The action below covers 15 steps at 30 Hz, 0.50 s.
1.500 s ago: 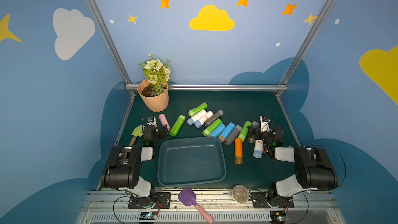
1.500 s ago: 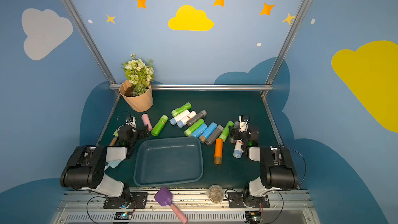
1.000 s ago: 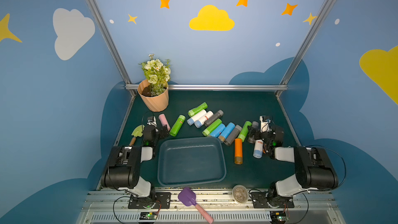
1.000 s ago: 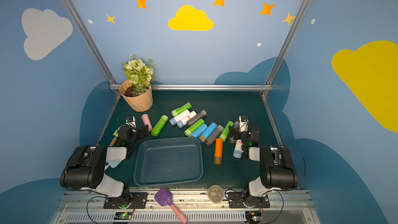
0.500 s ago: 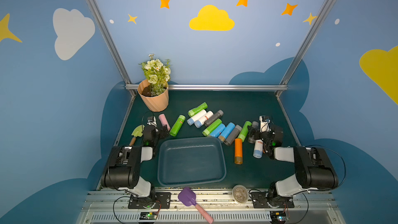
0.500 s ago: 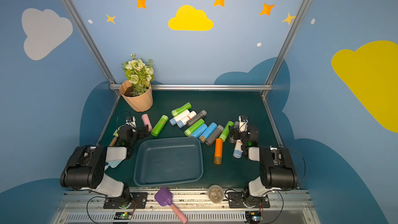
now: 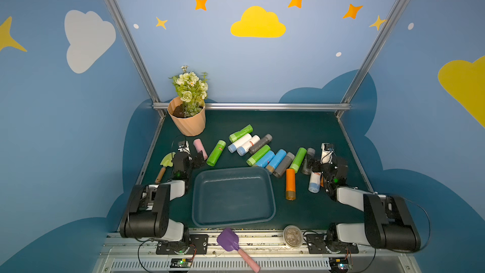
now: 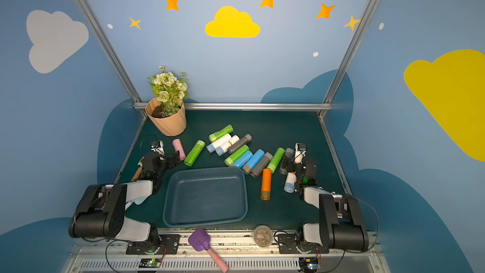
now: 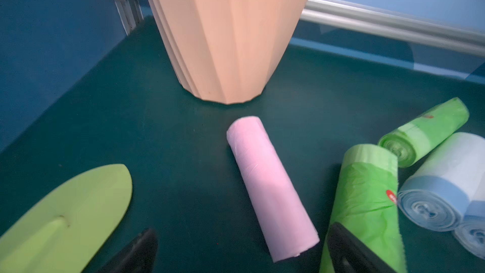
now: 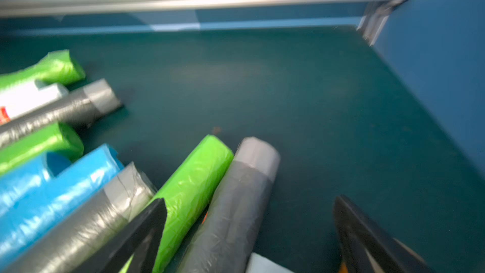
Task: Put the roll of trash bags into the storage box
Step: Pick up the roll of trash bags from the center of the board.
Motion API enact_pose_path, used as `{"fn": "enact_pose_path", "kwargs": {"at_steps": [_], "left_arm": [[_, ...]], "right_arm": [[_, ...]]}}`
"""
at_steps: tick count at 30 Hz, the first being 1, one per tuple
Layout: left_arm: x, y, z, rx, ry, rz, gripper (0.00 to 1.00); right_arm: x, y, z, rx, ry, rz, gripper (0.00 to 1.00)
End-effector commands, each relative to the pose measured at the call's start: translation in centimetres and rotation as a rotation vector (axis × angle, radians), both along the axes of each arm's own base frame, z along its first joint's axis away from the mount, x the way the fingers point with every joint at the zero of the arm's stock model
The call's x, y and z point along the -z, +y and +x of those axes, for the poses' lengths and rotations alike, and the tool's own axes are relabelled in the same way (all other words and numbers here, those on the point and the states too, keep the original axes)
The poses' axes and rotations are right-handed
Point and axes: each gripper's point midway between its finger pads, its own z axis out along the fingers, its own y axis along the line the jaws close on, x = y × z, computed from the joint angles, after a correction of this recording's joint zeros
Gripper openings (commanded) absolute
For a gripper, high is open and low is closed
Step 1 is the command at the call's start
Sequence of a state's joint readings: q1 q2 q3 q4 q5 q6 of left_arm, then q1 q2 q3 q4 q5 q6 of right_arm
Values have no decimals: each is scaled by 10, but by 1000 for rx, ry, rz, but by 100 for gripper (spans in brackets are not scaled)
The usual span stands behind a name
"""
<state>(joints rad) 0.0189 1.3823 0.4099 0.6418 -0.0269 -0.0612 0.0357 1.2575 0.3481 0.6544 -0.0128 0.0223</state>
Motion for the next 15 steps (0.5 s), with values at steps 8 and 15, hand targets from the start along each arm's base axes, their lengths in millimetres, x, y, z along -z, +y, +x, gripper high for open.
{"fn": "enact_pose_path", "kwargs": {"at_steps": [8, 15], "left_arm": [[-41, -20, -55, -134, 297, -253, 99], [-44, -35, -62, -74, 385, -301, 94]], "right_arm": [[-90, 37, -14, -52, 135, -19, 97], [-105, 133, -54, -355, 288, 1, 97]]}}
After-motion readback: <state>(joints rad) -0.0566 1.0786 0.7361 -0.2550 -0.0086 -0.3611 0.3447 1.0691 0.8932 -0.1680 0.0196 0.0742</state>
